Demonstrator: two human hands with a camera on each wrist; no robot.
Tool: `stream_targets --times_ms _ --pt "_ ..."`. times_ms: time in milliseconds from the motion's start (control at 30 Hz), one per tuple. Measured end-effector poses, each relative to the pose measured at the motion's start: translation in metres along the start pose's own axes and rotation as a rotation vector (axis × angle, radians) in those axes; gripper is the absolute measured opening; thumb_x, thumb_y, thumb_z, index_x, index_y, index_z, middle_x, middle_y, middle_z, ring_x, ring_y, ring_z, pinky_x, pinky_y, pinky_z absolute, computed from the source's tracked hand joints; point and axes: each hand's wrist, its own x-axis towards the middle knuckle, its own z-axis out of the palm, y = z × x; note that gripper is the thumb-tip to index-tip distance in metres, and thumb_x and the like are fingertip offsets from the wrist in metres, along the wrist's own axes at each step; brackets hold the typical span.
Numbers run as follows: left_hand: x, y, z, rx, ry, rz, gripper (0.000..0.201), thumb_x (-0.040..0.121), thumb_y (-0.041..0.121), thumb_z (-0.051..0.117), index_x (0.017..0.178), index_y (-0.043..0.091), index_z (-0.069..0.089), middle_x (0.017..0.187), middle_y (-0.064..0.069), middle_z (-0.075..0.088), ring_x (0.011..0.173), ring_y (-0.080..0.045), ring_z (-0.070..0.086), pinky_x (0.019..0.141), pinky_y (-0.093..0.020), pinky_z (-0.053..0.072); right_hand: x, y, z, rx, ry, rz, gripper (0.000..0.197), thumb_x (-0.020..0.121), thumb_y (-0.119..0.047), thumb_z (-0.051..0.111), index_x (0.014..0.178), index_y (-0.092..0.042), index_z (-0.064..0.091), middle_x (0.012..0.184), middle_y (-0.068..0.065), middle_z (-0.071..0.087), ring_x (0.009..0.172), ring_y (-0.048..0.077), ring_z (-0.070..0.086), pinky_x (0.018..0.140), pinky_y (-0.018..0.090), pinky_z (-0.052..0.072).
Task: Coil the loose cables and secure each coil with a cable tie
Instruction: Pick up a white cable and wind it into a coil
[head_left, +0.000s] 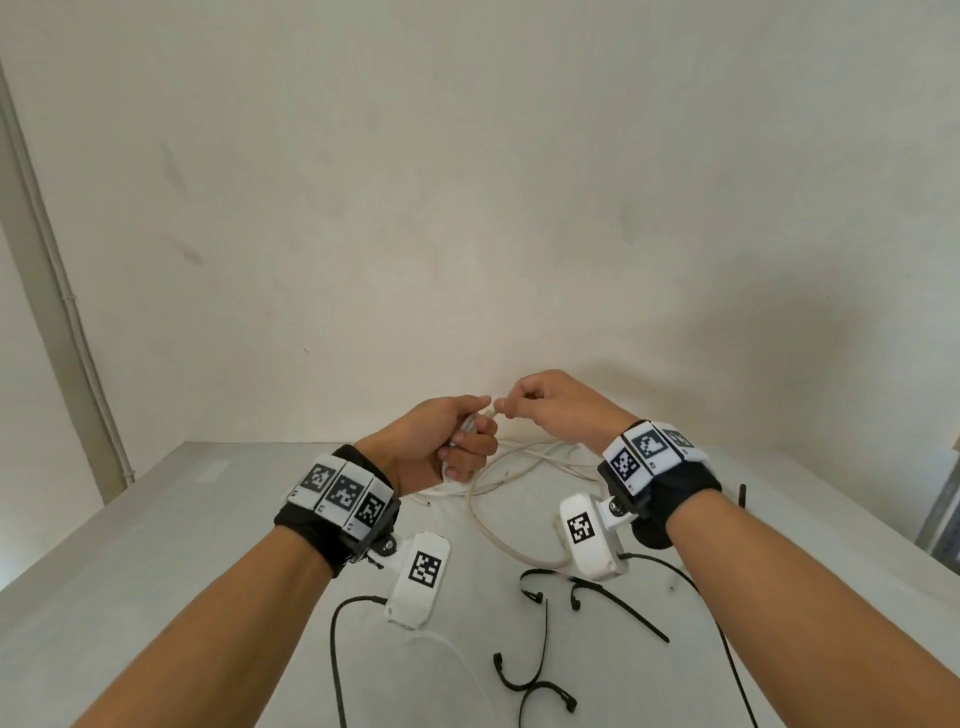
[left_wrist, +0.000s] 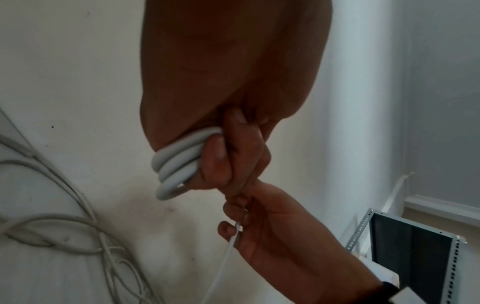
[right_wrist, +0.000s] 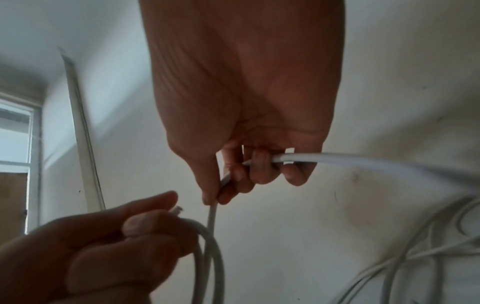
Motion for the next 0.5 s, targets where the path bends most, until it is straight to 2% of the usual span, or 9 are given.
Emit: stream_targets --times_ms 67,100,233,300,367,433,500 --pt "0.004 0.0 0.003 0.025 0.047 0.009 0.052 0.107 0.048 0.029 0.067 0.021 0.046 0.052 0.009 0.026 0.038 -0.006 0.022 0.042 -0.023 0.021 -0.001 -0.003 0.003 0.053 0.025 0.035 0.03 0.099 -0.038 0.066 0.09 -0.011 0.075 0.079 0.004 0.052 0.069 0.016 0.044 0.064 0.029 0.036" --pt "0.005 0.0 0.006 0.051 0.073 0.01 0.053 0.107 0.053 0.027 0.068 0.021 0.044 0.053 0.008 0.026 0.039 -0.007 0.021 0.043 -0.024 0.02 -0.001 -0.005 0.004 0.103 0.039 0.049 0.031 0.101 -0.037 0.063 0.09 -0.011 0.075 0.079 0.003 0.054 0.069 0.016 0.046 0.065 0.029 0.038" --pt "0.016 -0.006 0.008 0.065 0.247 0.055 0.059 0.105 0.065 0.022 0.073 0.019 0.041 0.058 0.004 0.031 0.045 -0.012 0.024 0.048 -0.026 0.025 -0.004 -0.027 0.012 0.291 0.066 0.074 0.03 0.108 -0.026 0.05 0.091 -0.009 0.067 0.063 -0.01 0.051 0.053 0.006 0.042 0.049 0.02 0.035" --pt "0.022 -0.005 0.002 0.013 0.308 0.11 0.058 0.106 0.062 0.023 0.076 0.016 0.043 0.061 0.002 0.036 0.047 -0.013 0.029 0.051 -0.029 0.028 -0.011 -0.038 0.02 0.356 0.032 0.077 0.025 0.108 -0.019 0.047 0.088 -0.012 0.06 0.056 -0.011 0.049 0.046 0.005 0.039 0.044 0.02 0.032" --pt "0.023 0.0 -0.004 -0.052 0.351 0.174 0.054 0.109 0.052 0.026 0.079 0.012 0.048 0.063 -0.003 0.042 0.047 -0.016 0.038 0.05 -0.029 0.034 -0.019 -0.043 0.028 0.374 -0.016 0.065 0.024 0.106 -0.015 0.043 0.085 -0.014 0.056 0.055 -0.009 0.046 0.046 0.007 0.036 0.044 0.021 0.03" --pt "0.018 0.008 -0.008 -0.13 0.396 0.233 0.049 0.111 0.04 0.031 0.079 0.009 0.051 0.062 -0.007 0.05 0.05 -0.019 0.049 0.051 -0.03 0.042 -0.027 -0.042 0.035 0.405 -0.077 0.051 0.024 0.107 -0.018 0.042 0.087 -0.014 0.054 0.059 -0.006 0.043 0.049 0.009 0.032 0.046 0.023 0.028" --pt "0.012 0.015 -0.012 -0.297 0.378 0.265 0.043 0.111 0.032 0.034 0.076 0.011 0.049 0.068 -0.008 0.057 0.059 -0.022 0.061 0.061 -0.032 0.048 -0.036 -0.033 0.042 0.465 -0.16 0.051 0.024 0.109 -0.023 0.043 0.091 -0.014 0.056 0.064 -0.003 0.042 0.051 0.01 0.032 0.049 0.024 0.03"
